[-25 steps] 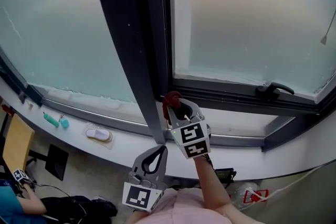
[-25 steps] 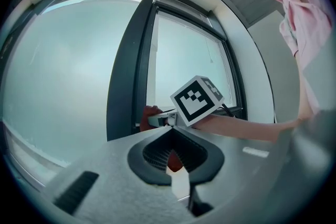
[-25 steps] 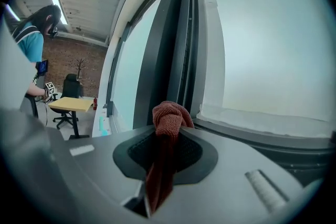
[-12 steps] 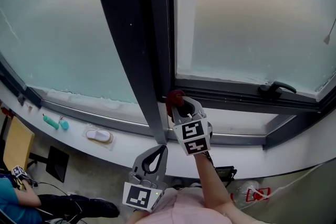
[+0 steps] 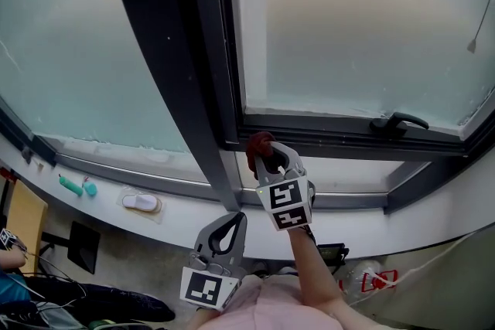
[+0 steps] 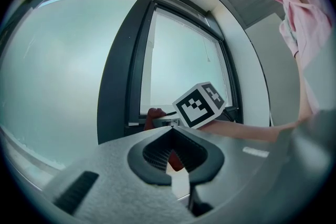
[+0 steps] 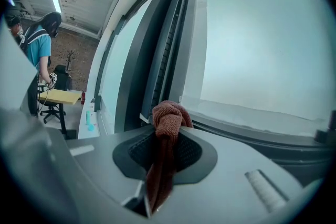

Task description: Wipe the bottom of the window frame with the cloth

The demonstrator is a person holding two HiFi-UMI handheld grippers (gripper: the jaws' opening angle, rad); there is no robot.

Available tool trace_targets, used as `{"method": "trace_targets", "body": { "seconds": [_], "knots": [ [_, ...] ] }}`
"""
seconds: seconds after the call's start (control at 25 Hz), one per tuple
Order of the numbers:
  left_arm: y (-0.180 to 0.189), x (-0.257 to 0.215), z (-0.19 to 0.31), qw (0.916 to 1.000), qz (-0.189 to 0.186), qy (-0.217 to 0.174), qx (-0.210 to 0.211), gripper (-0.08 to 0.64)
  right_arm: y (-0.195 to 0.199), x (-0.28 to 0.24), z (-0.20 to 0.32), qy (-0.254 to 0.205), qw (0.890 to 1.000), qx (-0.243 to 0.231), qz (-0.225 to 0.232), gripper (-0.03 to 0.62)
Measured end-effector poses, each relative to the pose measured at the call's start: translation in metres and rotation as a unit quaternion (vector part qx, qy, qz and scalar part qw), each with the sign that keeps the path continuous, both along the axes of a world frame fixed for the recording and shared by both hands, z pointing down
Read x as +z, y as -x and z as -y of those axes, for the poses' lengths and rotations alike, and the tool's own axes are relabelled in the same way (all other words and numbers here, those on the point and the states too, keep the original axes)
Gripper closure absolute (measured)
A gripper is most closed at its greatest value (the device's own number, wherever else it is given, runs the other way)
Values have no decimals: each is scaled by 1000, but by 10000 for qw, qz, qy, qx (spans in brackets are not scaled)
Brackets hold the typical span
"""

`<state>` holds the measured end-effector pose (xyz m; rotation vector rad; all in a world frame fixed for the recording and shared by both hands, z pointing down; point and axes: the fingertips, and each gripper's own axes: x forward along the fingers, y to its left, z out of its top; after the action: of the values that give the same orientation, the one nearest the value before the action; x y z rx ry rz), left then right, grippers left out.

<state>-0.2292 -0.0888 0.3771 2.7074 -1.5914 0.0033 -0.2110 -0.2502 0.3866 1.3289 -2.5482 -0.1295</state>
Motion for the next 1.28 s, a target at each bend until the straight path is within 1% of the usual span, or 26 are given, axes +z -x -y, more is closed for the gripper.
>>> {"method": "trace_targets", "body": {
  "seconds": [0.12, 0.28, 0.44, 0.6, 0.72, 0.88, 1.08, 1.2, 1.28],
  "knots": [
    [-10, 2, -1, 9999, 97, 55, 123, 561, -12, 1, 0, 17, 10000, 54, 22, 529],
    [-21, -7, 1, 9998, -89, -73, 162, 561, -26, 1, -1, 36, 9999, 126, 6, 529],
    [-26, -5, -1, 9998, -7, -8, 195, 561, -36, 0, 0, 40, 9998, 183, -12, 529],
    [-29, -10, -2, 9997, -166, -131, 146, 561, -41, 0, -1, 36, 9997, 223, 12, 529],
    [-28, -6, -4, 9998, -51, -85, 158, 561, -44, 0, -1, 37, 9997, 250, 30, 529],
    [-27, -12, -3, 9995, -215, -191, 114, 561, -49, 0, -1, 39, 9995, 309, 55, 529],
    [-28, -4, -4, 9998, -32, -44, 215, 561, -58, 0, -1, 53, 9991, 413, 70, 529],
    [-31, -7, -2, 9996, -66, -73, 267, 561, -64, -1, -1, 60, 9988, 488, 82, 529],
    [-31, 0, -2, 9994, 128, 65, 321, 561, -69, -2, -1, 56, 9985, 541, 85, 529]
  ]
}}
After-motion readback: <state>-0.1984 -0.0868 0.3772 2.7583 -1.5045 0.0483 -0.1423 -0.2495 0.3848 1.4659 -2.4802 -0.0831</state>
